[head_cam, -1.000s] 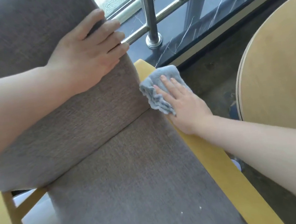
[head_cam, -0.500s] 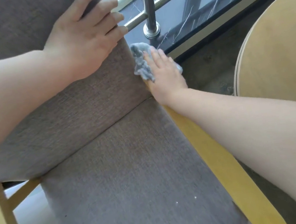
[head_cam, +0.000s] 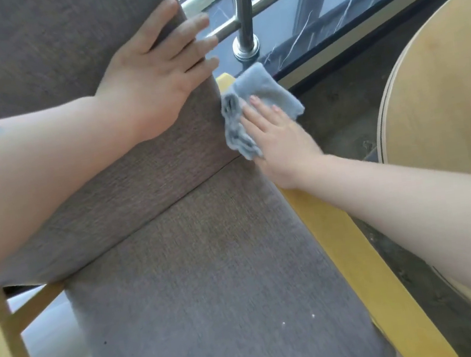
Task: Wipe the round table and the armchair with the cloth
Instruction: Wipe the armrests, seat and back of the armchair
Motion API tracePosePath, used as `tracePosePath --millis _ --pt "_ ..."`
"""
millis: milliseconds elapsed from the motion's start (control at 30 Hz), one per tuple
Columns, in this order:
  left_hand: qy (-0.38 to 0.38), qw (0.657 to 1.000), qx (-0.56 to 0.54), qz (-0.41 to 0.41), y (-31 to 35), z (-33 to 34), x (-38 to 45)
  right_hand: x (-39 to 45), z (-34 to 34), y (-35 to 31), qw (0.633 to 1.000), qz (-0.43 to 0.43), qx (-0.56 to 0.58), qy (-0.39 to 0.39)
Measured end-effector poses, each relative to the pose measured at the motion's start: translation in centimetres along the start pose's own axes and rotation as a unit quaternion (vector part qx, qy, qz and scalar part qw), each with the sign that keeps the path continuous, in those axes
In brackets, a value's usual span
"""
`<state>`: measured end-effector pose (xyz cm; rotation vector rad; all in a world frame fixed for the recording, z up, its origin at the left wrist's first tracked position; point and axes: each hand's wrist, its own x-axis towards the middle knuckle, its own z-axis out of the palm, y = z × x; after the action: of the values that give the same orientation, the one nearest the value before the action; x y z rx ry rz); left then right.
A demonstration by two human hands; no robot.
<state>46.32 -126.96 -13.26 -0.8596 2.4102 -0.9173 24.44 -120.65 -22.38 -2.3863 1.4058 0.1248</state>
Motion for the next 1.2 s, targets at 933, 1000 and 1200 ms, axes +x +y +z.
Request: tracePosePath --millis 933,1000,1200 --pt "0.017 0.999 0.036 0.002 1.6 1.6 -0.3 5.0 -0.8 -2.6 0.993 0.113 0.017 0.021" --pt "0.03 0.995 0.095 -0.001 1.7 2.2 -0.3 3.5 -0.4 -2.6 0.995 0.099 -0.005 0.017" --pt "-0.03 0.991 0.13 0.018 2.0 1.6 -0.4 3.4 -1.2 -1.0 0.998 0.055 0.009 -0.003"
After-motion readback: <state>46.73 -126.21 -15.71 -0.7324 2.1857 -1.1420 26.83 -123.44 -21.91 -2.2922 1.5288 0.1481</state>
